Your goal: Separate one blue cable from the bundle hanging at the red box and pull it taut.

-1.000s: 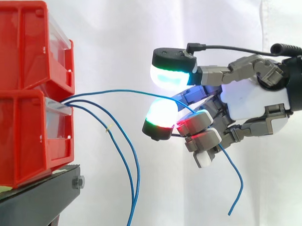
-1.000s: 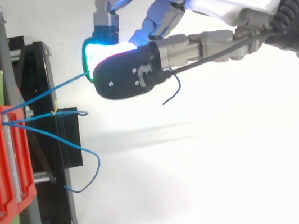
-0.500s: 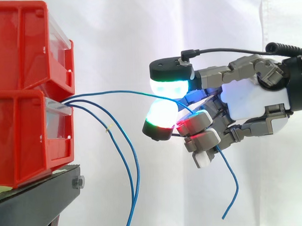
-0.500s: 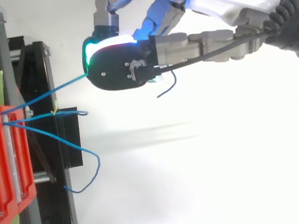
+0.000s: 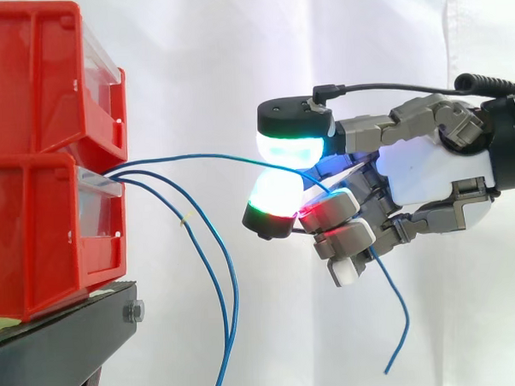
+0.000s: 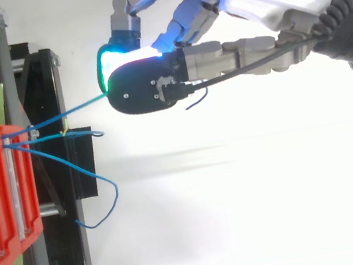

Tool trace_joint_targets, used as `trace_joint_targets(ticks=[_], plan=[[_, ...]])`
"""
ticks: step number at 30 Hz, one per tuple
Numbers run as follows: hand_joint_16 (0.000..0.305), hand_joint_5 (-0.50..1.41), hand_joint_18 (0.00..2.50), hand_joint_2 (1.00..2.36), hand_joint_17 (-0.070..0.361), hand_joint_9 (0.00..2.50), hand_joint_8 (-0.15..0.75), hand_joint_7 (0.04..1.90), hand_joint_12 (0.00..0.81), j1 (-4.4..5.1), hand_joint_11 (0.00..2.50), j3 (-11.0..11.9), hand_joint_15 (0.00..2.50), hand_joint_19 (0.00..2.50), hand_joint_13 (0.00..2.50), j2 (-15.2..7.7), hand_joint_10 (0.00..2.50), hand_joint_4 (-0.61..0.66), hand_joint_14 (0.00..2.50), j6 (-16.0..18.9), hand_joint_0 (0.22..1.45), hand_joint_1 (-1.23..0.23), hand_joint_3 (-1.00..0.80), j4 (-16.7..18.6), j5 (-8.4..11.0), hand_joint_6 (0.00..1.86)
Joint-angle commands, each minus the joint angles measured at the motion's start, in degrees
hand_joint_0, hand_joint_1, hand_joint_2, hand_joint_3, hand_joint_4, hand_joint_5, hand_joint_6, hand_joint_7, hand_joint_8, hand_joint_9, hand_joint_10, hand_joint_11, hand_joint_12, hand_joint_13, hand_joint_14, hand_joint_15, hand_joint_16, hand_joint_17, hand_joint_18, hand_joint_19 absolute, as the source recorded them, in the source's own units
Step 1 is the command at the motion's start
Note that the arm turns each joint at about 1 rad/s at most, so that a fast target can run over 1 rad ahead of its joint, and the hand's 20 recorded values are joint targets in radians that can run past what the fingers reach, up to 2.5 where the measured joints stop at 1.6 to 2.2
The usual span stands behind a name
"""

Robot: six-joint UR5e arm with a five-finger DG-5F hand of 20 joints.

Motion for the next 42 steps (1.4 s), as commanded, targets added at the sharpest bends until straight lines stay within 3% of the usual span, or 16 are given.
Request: trace_joint_targets(ticks=[1,11,17,24,27,30,36,40,42], plan=[[0.044,-0.22,0.75,1.01,0.099,1.09,0.277,0.95,0.313,0.02,1.62,0.0,1.61,0.82,1.1,0.0,0.04,0.18,0.0,0.0,0.6,-0.63,-0.43,0.0,0.01,0.88],[0.044,-0.21,0.74,1.0,0.099,1.1,0.285,0.95,0.323,0.02,1.61,0.0,1.61,0.82,1.1,0.0,0.06,0.18,0.0,0.0,0.58,-0.61,-0.5,-0.1,-0.08,0.88],[0.044,-0.21,0.74,1.01,0.098,1.1,0.28,0.97,0.313,0.19,1.63,0.0,1.6,0.82,1.09,0.0,0.06,0.17,0.0,0.3,0.63,-0.73,-0.44,0.0,0.01,0.88],[0.043,-0.2,0.76,1.02,0.097,1.12,0.278,1.02,0.313,0.19,1.63,0.0,1.61,0.83,1.11,0.0,0.08,0.14,0.0,1.0,0.65,-0.68,-0.3,-0.1,0.01,0.9],[0.043,-0.21,0.76,1.02,0.097,1.12,0.272,0.99,0.313,0.28,1.63,0.0,1.63,0.84,1.11,0.0,0.06,0.15,0.0,1.0,0.65,-0.68,-0.34,-0.2,0.01,0.9],[0.044,-0.21,0.75,1.0,0.099,1.1,0.279,0.98,0.315,0.28,1.65,-0.1,1.64,0.84,1.1,0.0,0.01,0.16,0.0,1.0,0.59,-0.69,-0.5,-0.2,0.01,0.88],[0.047,-0.21,0.76,1.0,0.105,1.09,0.294,0.96,0.329,0.28,1.6,-0.1,1.63,0.84,1.09,0.1,0.06,0.18,0.02,1.1,0.53,-0.65,-0.5,-0.3,0.01,0.88],[0.044,-0.2,0.73,1.0,0.098,1.1,0.282,0.98,0.31,0.37,1.63,-0.1,1.62,0.84,1.08,0.0,0.0,0.16,0.0,1.1,0.59,-0.6,-0.5,-0.2,0.01,0.87],[0.043,-0.19,0.73,1.01,0.096,1.11,0.275,1.02,0.305,0.37,1.63,-0.1,1.63,0.84,1.08,0.0,0.0,0.13,0.0,1.1,0.62,-0.6,-0.41,-0.3,0.01,0.88]])
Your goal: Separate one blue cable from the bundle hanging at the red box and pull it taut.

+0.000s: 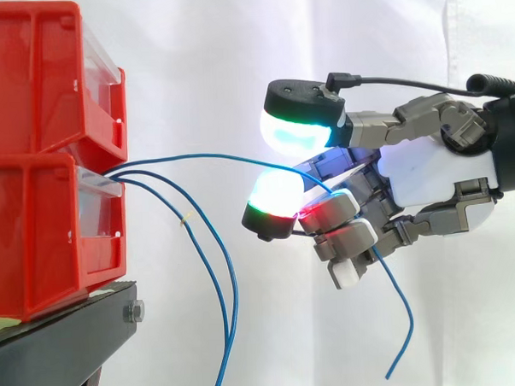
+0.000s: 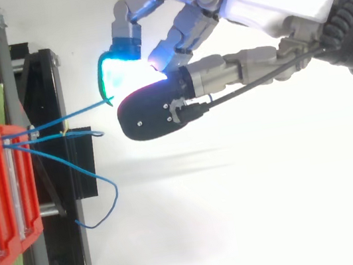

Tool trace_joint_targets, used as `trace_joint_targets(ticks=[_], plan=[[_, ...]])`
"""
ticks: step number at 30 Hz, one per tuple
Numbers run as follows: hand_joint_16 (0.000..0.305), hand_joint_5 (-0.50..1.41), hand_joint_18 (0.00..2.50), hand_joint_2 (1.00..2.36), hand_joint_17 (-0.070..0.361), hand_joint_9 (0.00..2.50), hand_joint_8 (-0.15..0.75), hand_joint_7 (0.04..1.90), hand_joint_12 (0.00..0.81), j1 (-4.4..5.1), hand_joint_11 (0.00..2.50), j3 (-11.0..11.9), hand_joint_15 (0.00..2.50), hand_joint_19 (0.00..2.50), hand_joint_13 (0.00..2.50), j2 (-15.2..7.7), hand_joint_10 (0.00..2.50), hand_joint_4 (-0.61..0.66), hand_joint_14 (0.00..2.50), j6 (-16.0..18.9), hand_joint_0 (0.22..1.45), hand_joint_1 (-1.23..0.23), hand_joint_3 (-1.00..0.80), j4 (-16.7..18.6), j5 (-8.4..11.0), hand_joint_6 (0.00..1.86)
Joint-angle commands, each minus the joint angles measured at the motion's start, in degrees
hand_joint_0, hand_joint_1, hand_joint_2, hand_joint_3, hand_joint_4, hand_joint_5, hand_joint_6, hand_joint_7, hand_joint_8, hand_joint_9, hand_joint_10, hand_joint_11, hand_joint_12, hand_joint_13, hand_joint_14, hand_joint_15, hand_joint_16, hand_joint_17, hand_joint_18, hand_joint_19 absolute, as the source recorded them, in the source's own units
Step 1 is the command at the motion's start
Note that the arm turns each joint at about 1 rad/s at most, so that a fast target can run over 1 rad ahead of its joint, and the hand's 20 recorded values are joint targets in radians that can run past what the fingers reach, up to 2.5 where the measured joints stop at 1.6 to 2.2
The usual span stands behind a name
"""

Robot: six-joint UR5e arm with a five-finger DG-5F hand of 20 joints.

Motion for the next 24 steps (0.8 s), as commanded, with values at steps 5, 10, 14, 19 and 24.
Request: trace_joint_targets(ticks=[5,10,14,19,24], plan=[[0.043,-0.2,0.74,1.02,0.096,1.11,0.273,1.04,0.307,-0.05,1.64,0.0,1.62,0.84,1.08,0.0,0.0,0.11,0.0,0.0,0.64,-0.66,-0.3,-0.5,0.0,0.89],[0.043,-0.2,0.73,1.02,0.096,1.09,0.267,1.02,0.309,0.04,1.63,0.0,1.63,0.85,1.06,0.0,0.0,0.07,0.0,0.0,0.66,-0.7,-0.29,-0.6,0.0,0.9],[0.043,-0.21,0.73,1.02,0.096,1.08,0.27,0.99,0.304,0.04,1.63,0.0,1.61,0.84,1.06,0.0,0.0,0.06,0.0,0.0,0.67,-0.71,-0.32,-0.6,0.0,0.9],[0.043,-0.21,0.73,1.0,0.098,1.09,0.28,0.95,0.304,0.13,1.62,0.0,1.64,0.85,1.07,0.0,0.0,0.13,0.0,0.6,0.58,-0.62,-0.5,-0.6,0.0,0.89],[0.044,-0.2,0.73,1.0,0.099,1.09,0.28,0.95,0.315,0.13,1.63,0.0,1.65,0.85,1.07,0.0,0.0,0.15,0.0,0.7,0.56,-0.61,-0.5,-0.6,0.35,0.88]])
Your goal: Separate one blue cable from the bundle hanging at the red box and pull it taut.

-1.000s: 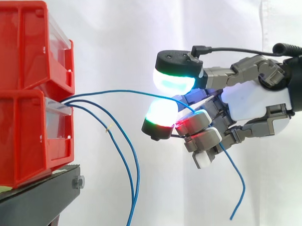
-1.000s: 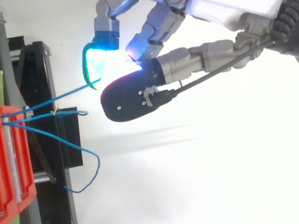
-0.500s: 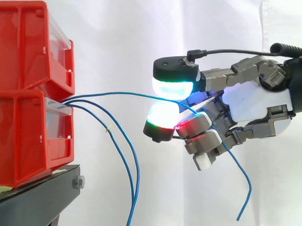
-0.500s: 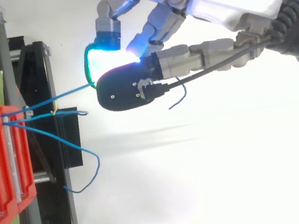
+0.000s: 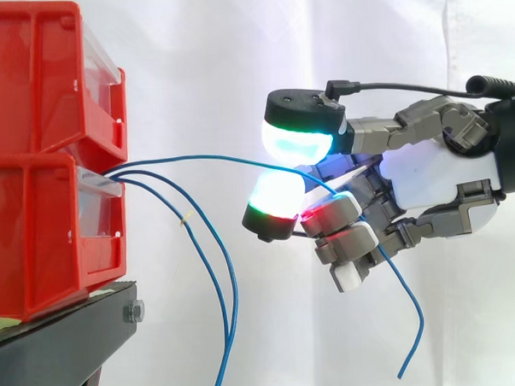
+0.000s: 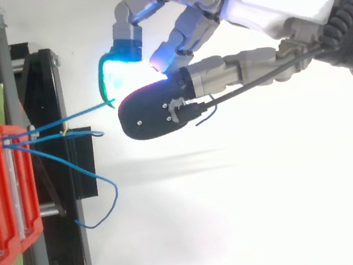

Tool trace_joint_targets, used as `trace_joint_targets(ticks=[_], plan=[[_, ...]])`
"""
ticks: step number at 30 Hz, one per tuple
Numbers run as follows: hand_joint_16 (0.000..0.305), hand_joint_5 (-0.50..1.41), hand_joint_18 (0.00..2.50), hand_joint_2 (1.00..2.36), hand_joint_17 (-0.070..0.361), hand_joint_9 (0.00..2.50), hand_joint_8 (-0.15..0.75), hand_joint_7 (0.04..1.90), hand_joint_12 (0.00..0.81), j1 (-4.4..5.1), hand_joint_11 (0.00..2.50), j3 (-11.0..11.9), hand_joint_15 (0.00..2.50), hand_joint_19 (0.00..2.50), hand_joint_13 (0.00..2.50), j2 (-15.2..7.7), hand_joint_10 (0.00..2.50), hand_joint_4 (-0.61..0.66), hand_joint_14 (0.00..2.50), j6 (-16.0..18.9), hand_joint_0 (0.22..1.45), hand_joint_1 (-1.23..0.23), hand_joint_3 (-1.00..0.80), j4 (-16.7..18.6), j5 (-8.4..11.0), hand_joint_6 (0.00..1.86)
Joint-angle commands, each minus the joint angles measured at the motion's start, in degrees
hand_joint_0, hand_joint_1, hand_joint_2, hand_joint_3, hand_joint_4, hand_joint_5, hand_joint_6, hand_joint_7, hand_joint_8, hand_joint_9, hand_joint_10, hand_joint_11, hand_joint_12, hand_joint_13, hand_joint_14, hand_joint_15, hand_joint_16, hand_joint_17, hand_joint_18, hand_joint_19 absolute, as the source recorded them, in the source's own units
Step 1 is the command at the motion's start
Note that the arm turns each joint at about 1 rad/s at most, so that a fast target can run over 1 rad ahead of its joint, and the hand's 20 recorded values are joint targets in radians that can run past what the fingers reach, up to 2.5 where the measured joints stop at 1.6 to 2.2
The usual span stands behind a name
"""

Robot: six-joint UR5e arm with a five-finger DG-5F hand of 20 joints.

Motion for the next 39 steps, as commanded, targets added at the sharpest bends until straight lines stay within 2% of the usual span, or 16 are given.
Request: trace_joint_targets(ticks=[1,5,10,22,29,33,35,36,37,39], plan=[[0.044,-0.2,0.73,1.0,0.099,1.09,0.279,0.95,0.313,0.02,1.62,0.0,1.64,0.85,1.07,0.0,0.0,0.16,0.0,0.1,0.56,-0.61,-0.5,0.0,0.2,0.88],[0.043,-0.2,0.72,1.0,0.097,1.09,0.273,0.98,0.307,0.02,1.61,0.0,1.64,0.84,1.06,0.0,0.0,0.14,0.0,0.1,0.6,-0.66,-0.5,0.0,0.2,0.87],[0.042,-0.2,0.72,1.01,0.096,1.09,0.272,1.01,0.305,0.02,1.62,0.0,1.63,0.83,1.06,0.0,0.0,0.1,0.0,0.1,0.65,-0.71,-0.4,0.0,0.2,0.88],[0.042,-0.2,0.74,1.02,0.095,1.11,0.276,1.08,0.309,0.02,1.61,-0.1,1.63,0.83,1.07,0.0,0.0,-0.05,0.0,0.2,0.67,-0.72,-0.23,0.0,0.2,0.91],[0.042,-0.2,0.75,1.03,0.095,1.12,0.273,1.13,0.308,0.19,1.63,-0.2,1.63,0.82,1.09,0.0,0.0,-0.1,0.0,3.1,0.68,-0.72,-0.17,-0.2,0.2,0.93],[0.042,-0.2,0.75,1.03,0.094,1.14,0.265,1.13,0.303,0.37,1.63,-1.7,1.63,0.83,1.09,0.0,0.0,-0.13,0.0,6.3,0.69,-0.72,-0.17,-0.3,0.11,0.93],[0.042,-0.2,0.75,1.03,0.094,1.15,0.261,1.12,0.31,0.46,1.63,-2.1,1.63,0.82,1.1,0.1,0.09,-0.13,0.0,7.4,0.69,-0.72,-0.17,-0.1,0.11,0.94],[0.041,-0.2,0.76,1.03,0.093,1.12,0.256,1.12,0.307,0.55,1.59,-2.4,1.62,0.83,1.1,0.0,0.36,-0.12,0.0,7.9,0.69,-0.71,-0.17,0.1,0.11,0.94],[0.041,-0.2,0.76,1.03,0.093,1.12,0.25,1.11,0.309,0.55,1.58,-2.6,1.62,0.82,1.11,0.0,0.44,-0.12,0.0,9.0,0.69,-0.71,-0.17,0.4,0.11,0.94],[0.041,-0.21,0.77,1.03,0.093,1.11,0.244,1.1,0.307,0.63,1.58,-2.9,1.64,0.81,1.11,0.0,0.48,-0.11,0.0,9.7,0.69,-0.71,-0.17,0.5,0.2,0.94]])
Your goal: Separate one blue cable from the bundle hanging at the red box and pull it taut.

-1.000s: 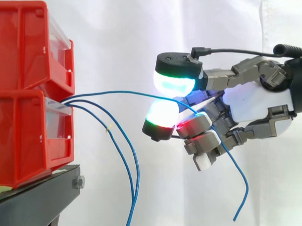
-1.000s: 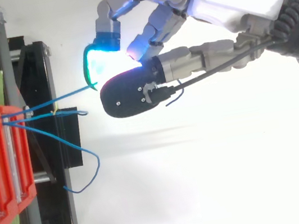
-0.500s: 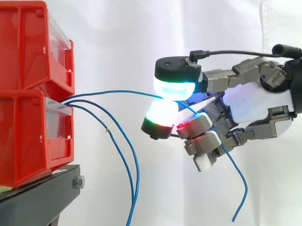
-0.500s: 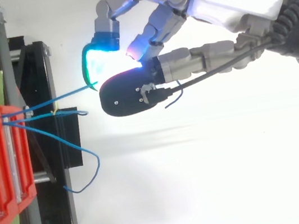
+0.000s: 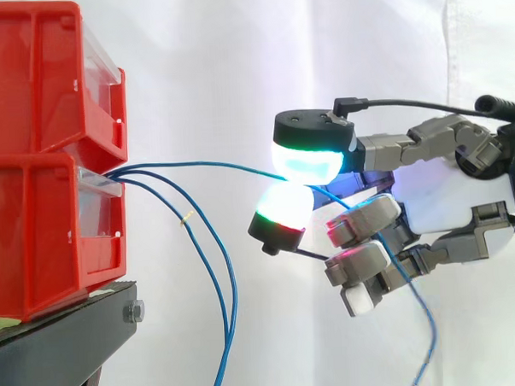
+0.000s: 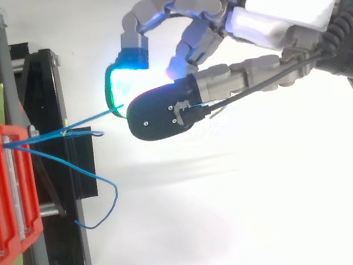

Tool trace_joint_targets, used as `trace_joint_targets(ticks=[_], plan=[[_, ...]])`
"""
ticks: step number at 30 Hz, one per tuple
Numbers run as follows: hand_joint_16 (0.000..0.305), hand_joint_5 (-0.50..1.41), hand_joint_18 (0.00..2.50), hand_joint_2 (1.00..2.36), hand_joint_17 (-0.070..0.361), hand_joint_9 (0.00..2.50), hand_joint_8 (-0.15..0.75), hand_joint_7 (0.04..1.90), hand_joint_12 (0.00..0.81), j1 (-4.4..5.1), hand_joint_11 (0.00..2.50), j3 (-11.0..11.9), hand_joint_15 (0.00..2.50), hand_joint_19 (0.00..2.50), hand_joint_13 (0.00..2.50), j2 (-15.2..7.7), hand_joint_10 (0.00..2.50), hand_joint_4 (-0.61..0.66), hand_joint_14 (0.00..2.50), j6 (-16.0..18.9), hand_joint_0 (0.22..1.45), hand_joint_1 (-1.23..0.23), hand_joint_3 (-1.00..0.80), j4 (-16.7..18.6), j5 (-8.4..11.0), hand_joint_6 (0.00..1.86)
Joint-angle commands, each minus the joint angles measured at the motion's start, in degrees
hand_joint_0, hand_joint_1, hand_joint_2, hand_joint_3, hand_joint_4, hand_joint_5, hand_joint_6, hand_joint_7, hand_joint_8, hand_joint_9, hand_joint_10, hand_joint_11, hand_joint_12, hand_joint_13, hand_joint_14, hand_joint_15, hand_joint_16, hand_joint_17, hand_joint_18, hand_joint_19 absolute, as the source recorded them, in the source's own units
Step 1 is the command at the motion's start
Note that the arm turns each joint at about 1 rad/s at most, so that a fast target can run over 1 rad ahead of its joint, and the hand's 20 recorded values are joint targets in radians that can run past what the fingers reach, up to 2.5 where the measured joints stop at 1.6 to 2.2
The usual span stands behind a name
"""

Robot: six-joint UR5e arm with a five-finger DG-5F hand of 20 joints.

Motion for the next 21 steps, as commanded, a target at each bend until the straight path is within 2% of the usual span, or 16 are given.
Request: trace_joint_targets(ticks=[1,13,21], plan=[[0.041,-0.21,0.77,1.03,0.092,1.1,0.252,1.09,0.315,0.13,1.57,-0.7,1.64,0.81,1.11,0.0,0.5,-0.11,0.0,1.9,0.69,-0.71,-0.18,0.3,0.08,0.94],[0.041,-0.21,0.75,1.03,0.092,1.07,0.255,1.08,0.308,0.22,1.53,-0.8,1.66,0.8,1.1,0.0,0.53,-0.1,0.0,2.1,0.69,-0.71,-0.19,0.2,0.08,0.94],[0.041,-0.21,0.74,1.03,0.092,1.07,0.254,1.07,0.308,0.31,1.55,-3.2,1.66,0.8,1.1,0.0,0.47,-0.1,0.0,2.3,0.69,-0.71,-0.19,1.6,-0.89,0.94]])
